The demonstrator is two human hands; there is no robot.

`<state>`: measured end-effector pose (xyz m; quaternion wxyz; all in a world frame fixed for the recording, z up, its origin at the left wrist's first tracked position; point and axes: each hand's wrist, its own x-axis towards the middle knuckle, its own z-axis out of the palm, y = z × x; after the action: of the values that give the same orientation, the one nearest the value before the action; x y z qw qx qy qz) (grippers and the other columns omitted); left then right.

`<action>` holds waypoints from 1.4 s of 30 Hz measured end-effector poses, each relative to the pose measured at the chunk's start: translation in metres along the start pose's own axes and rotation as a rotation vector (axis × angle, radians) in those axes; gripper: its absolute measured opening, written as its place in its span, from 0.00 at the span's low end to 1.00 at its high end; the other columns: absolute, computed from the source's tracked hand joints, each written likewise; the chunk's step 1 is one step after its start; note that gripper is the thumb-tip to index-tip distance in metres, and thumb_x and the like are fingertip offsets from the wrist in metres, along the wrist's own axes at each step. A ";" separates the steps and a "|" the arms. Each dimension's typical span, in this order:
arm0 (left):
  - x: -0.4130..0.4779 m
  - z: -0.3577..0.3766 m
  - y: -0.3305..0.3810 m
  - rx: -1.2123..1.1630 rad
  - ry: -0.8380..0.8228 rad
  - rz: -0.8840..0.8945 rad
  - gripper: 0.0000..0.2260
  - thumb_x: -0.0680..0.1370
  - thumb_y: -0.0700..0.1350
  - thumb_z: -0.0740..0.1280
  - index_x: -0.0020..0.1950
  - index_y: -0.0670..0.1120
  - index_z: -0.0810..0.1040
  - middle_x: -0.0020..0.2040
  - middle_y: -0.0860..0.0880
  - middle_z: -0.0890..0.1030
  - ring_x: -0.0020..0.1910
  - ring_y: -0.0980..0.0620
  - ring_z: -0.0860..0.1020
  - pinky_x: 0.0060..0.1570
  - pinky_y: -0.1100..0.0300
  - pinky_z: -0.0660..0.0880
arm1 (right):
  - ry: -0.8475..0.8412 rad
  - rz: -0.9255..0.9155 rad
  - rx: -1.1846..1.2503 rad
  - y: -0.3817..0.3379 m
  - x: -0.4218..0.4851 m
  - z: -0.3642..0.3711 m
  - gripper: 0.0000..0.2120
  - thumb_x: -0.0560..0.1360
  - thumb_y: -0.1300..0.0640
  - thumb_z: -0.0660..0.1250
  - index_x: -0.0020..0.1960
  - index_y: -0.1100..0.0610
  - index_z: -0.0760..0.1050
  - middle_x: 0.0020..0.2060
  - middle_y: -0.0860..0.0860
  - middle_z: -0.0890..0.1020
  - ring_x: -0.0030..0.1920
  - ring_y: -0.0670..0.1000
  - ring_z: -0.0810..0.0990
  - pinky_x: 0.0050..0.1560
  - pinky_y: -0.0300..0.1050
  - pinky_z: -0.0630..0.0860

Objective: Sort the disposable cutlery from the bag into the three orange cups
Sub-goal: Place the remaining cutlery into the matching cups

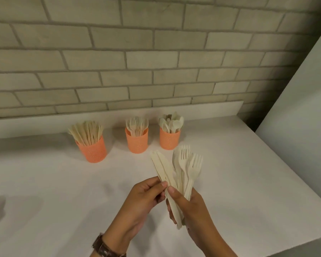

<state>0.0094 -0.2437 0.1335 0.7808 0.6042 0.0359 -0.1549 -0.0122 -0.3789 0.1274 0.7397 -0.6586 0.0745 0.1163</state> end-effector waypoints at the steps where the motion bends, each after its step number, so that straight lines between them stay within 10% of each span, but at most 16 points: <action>1: 0.000 0.001 0.000 -0.011 0.030 0.008 0.10 0.75 0.42 0.66 0.47 0.36 0.81 0.37 0.44 0.73 0.34 0.55 0.71 0.47 0.62 0.76 | -0.002 -0.010 -0.036 -0.001 0.003 0.000 0.19 0.67 0.46 0.69 0.51 0.58 0.76 0.29 0.49 0.80 0.27 0.47 0.77 0.28 0.37 0.71; 9: -0.001 -0.010 0.000 -0.026 0.358 0.003 0.08 0.73 0.43 0.70 0.37 0.39 0.82 0.26 0.50 0.70 0.30 0.53 0.68 0.43 0.60 0.76 | -0.195 -0.013 -0.167 0.000 0.030 0.015 0.16 0.70 0.49 0.71 0.55 0.52 0.76 0.36 0.47 0.84 0.37 0.44 0.82 0.37 0.34 0.75; 17: -0.005 -0.015 0.014 -0.026 0.437 0.089 0.09 0.77 0.43 0.64 0.47 0.45 0.84 0.25 0.55 0.72 0.36 0.49 0.70 0.52 0.55 0.77 | -0.334 0.047 0.002 -0.019 0.042 0.017 0.22 0.69 0.45 0.64 0.51 0.63 0.79 0.31 0.60 0.81 0.26 0.54 0.78 0.27 0.44 0.73; 29: 0.006 -0.017 0.024 0.096 0.343 0.219 0.08 0.79 0.44 0.61 0.47 0.46 0.79 0.31 0.59 0.76 0.33 0.57 0.68 0.46 0.63 0.73 | -0.296 0.006 -0.097 -0.027 0.070 0.005 0.16 0.76 0.50 0.62 0.49 0.64 0.74 0.34 0.60 0.84 0.31 0.65 0.82 0.38 0.60 0.76; 33: 0.015 -0.037 0.033 0.023 0.408 0.261 0.10 0.79 0.43 0.59 0.46 0.48 0.80 0.36 0.56 0.77 0.34 0.55 0.67 0.51 0.57 0.71 | -0.247 0.101 -0.002 -0.023 0.082 -0.002 0.10 0.78 0.57 0.61 0.41 0.62 0.73 0.29 0.58 0.83 0.26 0.58 0.81 0.27 0.48 0.77; 42: 0.084 -0.142 0.087 0.353 0.985 0.457 0.09 0.80 0.44 0.59 0.54 0.44 0.77 0.41 0.54 0.78 0.37 0.62 0.74 0.38 0.73 0.71 | -0.227 0.137 -0.037 -0.010 0.093 -0.006 0.05 0.77 0.59 0.62 0.47 0.61 0.71 0.31 0.60 0.80 0.20 0.54 0.72 0.19 0.44 0.73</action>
<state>0.1325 -0.1054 0.1564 0.5729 0.7189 0.2375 0.3142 0.0805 -0.3793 0.1119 0.7215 -0.6481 0.0330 0.2413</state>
